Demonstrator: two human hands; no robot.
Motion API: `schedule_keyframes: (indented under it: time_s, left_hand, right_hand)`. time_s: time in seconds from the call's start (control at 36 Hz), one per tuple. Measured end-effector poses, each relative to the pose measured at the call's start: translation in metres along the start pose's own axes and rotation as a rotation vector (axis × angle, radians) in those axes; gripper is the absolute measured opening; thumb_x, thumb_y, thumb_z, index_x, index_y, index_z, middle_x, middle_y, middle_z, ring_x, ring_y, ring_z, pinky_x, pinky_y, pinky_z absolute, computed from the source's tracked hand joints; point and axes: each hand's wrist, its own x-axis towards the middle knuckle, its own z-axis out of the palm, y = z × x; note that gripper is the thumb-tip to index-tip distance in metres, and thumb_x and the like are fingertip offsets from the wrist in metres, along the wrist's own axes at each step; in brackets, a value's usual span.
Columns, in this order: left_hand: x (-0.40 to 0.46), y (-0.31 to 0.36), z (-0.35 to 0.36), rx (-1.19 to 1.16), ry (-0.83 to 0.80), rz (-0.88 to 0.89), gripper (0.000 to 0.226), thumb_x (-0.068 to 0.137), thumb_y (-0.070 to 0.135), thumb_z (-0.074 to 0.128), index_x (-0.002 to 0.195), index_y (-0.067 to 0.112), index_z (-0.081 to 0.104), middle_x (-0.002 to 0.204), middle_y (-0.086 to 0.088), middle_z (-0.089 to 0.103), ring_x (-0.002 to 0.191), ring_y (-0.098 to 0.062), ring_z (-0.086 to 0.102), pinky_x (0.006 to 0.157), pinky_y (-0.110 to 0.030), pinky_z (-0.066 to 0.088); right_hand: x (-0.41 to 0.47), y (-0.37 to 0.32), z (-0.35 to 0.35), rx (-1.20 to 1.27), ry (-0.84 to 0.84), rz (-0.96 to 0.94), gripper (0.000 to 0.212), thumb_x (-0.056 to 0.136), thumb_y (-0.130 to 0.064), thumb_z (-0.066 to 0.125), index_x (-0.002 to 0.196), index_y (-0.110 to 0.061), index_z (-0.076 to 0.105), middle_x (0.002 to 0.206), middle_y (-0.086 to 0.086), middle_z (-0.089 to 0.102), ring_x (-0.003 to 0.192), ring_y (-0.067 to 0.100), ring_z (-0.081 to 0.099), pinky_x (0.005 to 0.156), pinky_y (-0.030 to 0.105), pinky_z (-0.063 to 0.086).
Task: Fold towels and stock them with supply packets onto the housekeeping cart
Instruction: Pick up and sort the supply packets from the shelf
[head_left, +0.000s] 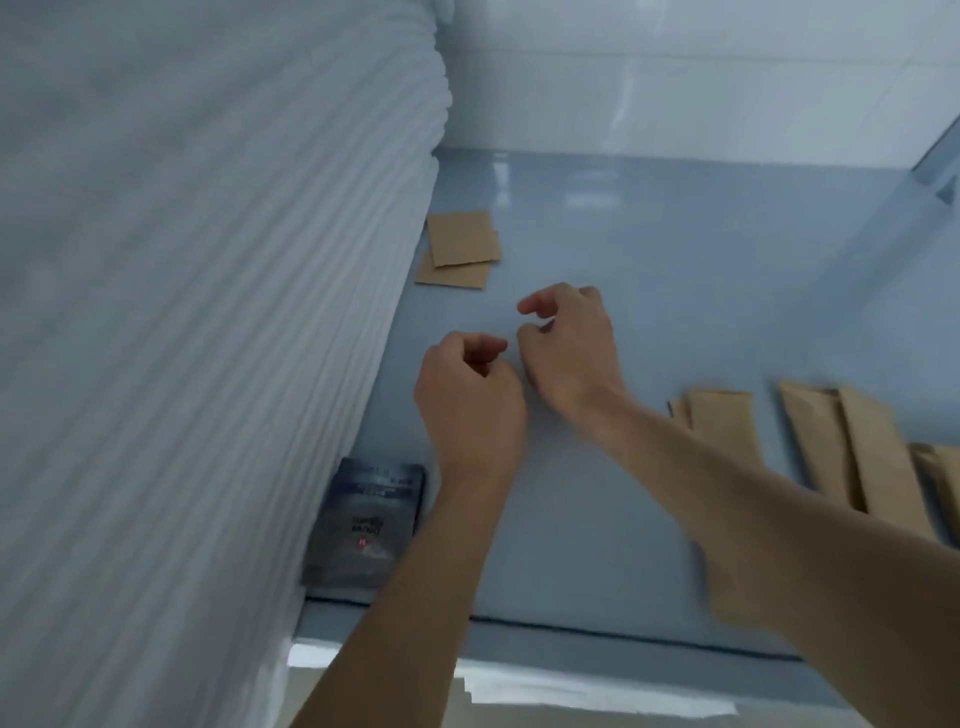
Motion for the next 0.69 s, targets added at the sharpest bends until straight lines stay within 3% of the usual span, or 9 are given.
schedule_keyframes:
  time_s: [0.08, 0.22, 0.33, 0.5, 0.61, 0.69]
  left_hand:
    - [0.017, -0.003, 0.007, 0.010, 0.026, -0.018, 0.023, 0.086, -0.002, 0.054, 0.093, 0.015, 0.068, 0.096, -0.006, 0.069, 0.086, -0.020, 0.068, 0.085, -0.039, 0.056]
    - [0.029, -0.010, 0.015, -0.010, 0.114, -0.034, 0.017, 0.089, 0.004, 0.056, 0.085, 0.019, 0.064, 0.090, -0.008, 0.067, 0.081, -0.027, 0.067, 0.077, -0.046, 0.057]
    - [0.030, -0.011, 0.019, -0.025, 0.181, -0.044, 0.016, 0.090, 0.008, 0.056, 0.080, 0.020, 0.061, 0.083, -0.008, 0.067, 0.074, -0.028, 0.067, 0.075, -0.047, 0.055]
    - [0.028, -0.011, 0.022, -0.031, 0.219, -0.055, 0.017, 0.088, 0.010, 0.052, 0.079, 0.023, 0.058, 0.084, -0.006, 0.067, 0.073, -0.029, 0.068, 0.075, -0.048, 0.055]
    - [0.026, -0.010, 0.022, -0.039, 0.242, -0.049, 0.018, 0.087, 0.009, 0.052, 0.076, 0.021, 0.056, 0.082, -0.008, 0.066, 0.071, -0.032, 0.067, 0.073, -0.050, 0.054]
    - [0.025, -0.008, 0.021, -0.047, 0.259, -0.035, 0.019, 0.088, 0.007, 0.053, 0.074, 0.020, 0.055, 0.080, -0.007, 0.064, 0.068, -0.031, 0.066, 0.070, -0.049, 0.054]
  right_hand:
    - [0.013, 0.003, 0.004, 0.010, 0.025, 0.007, 0.031, 0.087, -0.008, 0.053, 0.115, -0.019, 0.059, 0.122, 0.000, 0.045, 0.094, 0.013, 0.054, 0.080, 0.021, 0.039]
    - [0.042, -0.003, 0.019, -0.001, 0.048, -0.019, 0.041, 0.087, -0.011, 0.057, 0.128, -0.016, 0.052, 0.128, 0.003, 0.045, 0.106, 0.021, 0.055, 0.086, 0.027, 0.040]
    - [0.073, -0.016, 0.038, -0.090, 0.021, 0.003, 0.065, 0.089, -0.023, 0.059, 0.147, -0.008, 0.033, 0.142, 0.015, 0.039, 0.131, 0.031, 0.036, 0.107, 0.037, 0.033]
    - [0.114, -0.039, 0.064, -0.270, -0.046, 0.095, 0.092, 0.088, -0.052, 0.062, 0.153, -0.006, 0.016, 0.145, 0.018, 0.039, 0.135, 0.037, 0.026, 0.108, 0.041, 0.026]
    - [0.114, -0.044, 0.075, -0.446, -0.037, 0.040, 0.065, 0.083, -0.042, 0.066, 0.134, -0.010, 0.041, 0.135, 0.016, 0.040, 0.126, 0.035, 0.032, 0.100, 0.041, 0.029]
    - [0.112, -0.048, 0.078, -0.515, -0.067, 0.061, 0.056, 0.084, -0.037, 0.069, 0.128, -0.011, 0.046, 0.133, 0.014, 0.036, 0.124, 0.035, 0.032, 0.099, 0.041, 0.030]
